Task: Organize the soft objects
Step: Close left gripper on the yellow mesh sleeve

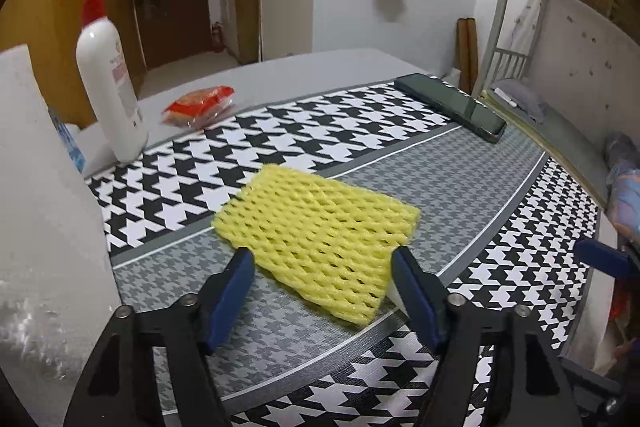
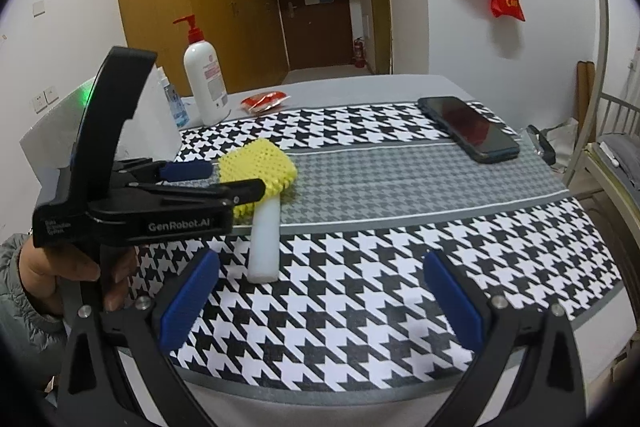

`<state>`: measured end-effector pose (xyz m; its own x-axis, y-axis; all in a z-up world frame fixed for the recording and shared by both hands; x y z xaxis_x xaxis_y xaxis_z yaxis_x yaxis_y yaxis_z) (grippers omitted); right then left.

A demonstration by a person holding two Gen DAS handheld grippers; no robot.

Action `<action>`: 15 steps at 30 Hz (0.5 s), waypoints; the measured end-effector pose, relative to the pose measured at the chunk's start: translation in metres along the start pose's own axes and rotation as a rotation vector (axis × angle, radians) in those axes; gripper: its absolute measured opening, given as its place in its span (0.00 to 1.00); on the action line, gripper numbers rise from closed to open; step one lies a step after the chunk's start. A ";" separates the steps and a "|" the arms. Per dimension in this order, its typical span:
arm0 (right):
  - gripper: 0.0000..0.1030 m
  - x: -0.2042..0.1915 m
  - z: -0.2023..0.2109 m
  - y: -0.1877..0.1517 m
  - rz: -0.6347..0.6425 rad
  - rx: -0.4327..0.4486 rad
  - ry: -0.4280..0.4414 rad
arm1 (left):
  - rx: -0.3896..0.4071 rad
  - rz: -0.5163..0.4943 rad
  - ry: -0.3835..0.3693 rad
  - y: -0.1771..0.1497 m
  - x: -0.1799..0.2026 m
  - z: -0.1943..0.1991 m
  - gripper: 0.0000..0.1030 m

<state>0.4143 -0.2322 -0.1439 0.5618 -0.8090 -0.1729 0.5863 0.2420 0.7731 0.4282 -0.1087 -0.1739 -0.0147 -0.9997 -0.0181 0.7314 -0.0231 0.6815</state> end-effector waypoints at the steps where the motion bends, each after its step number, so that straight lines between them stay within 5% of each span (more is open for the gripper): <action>1: 1.00 -0.001 -0.002 0.000 0.002 -0.003 0.003 | -0.008 0.004 -0.013 -0.001 0.000 -0.002 0.64; 7: 1.00 -0.002 -0.006 0.000 0.004 -0.019 0.011 | -0.018 0.009 -0.068 -0.003 0.006 0.000 0.45; 11: 1.00 -0.003 -0.009 0.001 0.006 -0.026 0.017 | -0.010 0.008 -0.095 -0.003 0.008 0.002 0.17; 15: 1.00 -0.006 -0.011 0.000 0.012 -0.037 0.019 | -0.003 0.026 -0.108 -0.002 0.005 0.004 0.11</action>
<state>0.4171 -0.2212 -0.1497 0.5798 -0.7957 -0.1751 0.6001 0.2717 0.7523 0.4235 -0.1135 -0.1724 -0.0691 -0.9945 0.0790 0.7349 0.0028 0.6782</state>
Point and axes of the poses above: each gripper's, at about its wrist camera, not at the fingertips, and z roughly against the way its jaws point, x to its right, y to its top, the point moved 10 cm from there along -z, roughly the way its jaws point, and after that the axes turned 6 degrees about y, right-handed, at the moved point
